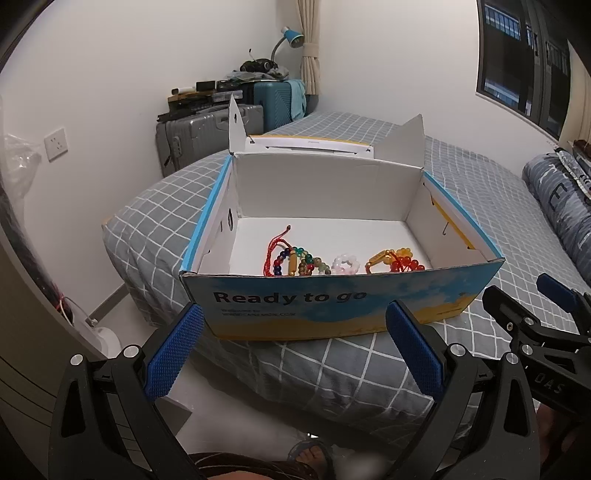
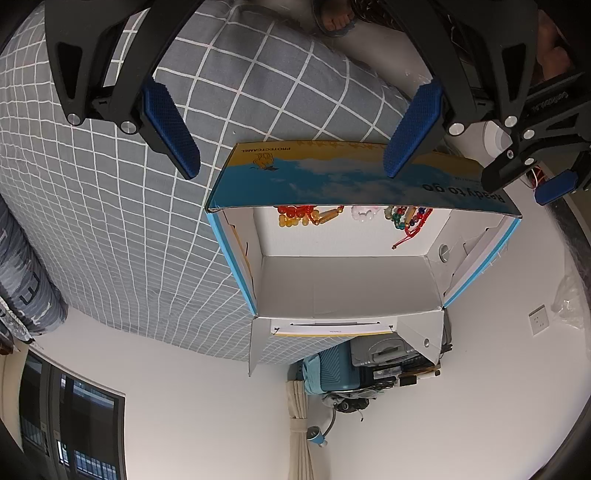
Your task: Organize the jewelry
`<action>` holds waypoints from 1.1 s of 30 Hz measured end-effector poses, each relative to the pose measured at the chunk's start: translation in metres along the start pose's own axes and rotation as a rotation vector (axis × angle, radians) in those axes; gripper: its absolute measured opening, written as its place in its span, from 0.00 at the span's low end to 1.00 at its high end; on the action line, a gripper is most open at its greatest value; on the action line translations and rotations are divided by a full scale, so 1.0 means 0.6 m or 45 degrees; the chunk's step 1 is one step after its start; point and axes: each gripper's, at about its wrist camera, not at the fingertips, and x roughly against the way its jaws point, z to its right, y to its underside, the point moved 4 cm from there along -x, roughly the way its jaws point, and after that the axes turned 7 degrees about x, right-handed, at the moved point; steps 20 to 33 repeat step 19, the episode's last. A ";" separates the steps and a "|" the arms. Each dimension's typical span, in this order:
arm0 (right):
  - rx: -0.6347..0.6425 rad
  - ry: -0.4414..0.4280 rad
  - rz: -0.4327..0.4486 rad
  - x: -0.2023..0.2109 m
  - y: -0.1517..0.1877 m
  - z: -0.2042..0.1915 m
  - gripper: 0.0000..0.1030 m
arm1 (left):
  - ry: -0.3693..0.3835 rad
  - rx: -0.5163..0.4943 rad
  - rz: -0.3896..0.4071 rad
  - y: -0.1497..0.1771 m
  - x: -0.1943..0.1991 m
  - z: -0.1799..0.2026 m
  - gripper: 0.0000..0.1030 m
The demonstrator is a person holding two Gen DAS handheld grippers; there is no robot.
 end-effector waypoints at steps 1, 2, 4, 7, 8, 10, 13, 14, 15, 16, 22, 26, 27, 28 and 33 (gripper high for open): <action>0.000 0.000 -0.001 0.000 0.000 0.000 0.93 | 0.002 -0.002 0.001 0.000 0.000 0.001 0.94; -0.001 0.000 -0.001 0.000 0.000 0.000 0.93 | 0.003 -0.002 0.005 0.000 0.001 0.002 0.94; -0.001 0.000 0.000 0.000 0.000 0.000 0.93 | 0.002 -0.002 0.007 0.001 0.001 0.003 0.94; -0.001 -0.001 0.000 0.000 0.000 0.001 0.93 | 0.003 -0.001 0.008 0.002 0.002 0.004 0.94; 0.000 0.001 0.000 0.000 0.000 0.001 0.93 | 0.004 -0.002 0.007 0.001 0.002 0.004 0.94; -0.002 -0.001 -0.001 -0.001 0.000 0.001 0.93 | 0.004 -0.001 0.009 0.001 0.002 0.004 0.94; -0.003 -0.001 0.000 -0.001 0.000 0.001 0.93 | 0.010 0.004 0.008 0.001 0.002 0.005 0.94; -0.004 0.000 0.000 -0.002 -0.001 0.001 0.93 | 0.010 0.009 0.006 0.002 0.002 0.004 0.94; -0.004 0.001 0.001 -0.002 -0.001 0.000 0.93 | 0.014 0.017 0.008 0.001 0.002 0.004 0.94; -0.005 0.001 0.000 -0.002 -0.001 0.000 0.93 | 0.014 0.020 0.010 0.001 0.003 0.004 0.94; -0.008 0.000 -0.001 -0.003 -0.001 0.000 0.93 | 0.005 0.014 0.012 0.002 0.005 0.007 0.94; -0.008 0.000 -0.001 -0.003 -0.001 0.000 0.93 | 0.005 0.014 0.012 0.002 0.005 0.007 0.94; -0.008 0.000 -0.001 -0.003 -0.001 0.000 0.93 | 0.005 0.014 0.012 0.002 0.005 0.007 0.94; -0.008 0.000 -0.001 -0.003 -0.001 0.000 0.93 | 0.005 0.014 0.012 0.002 0.005 0.007 0.94; -0.008 0.000 -0.001 -0.003 -0.001 0.000 0.93 | 0.005 0.014 0.012 0.002 0.005 0.007 0.94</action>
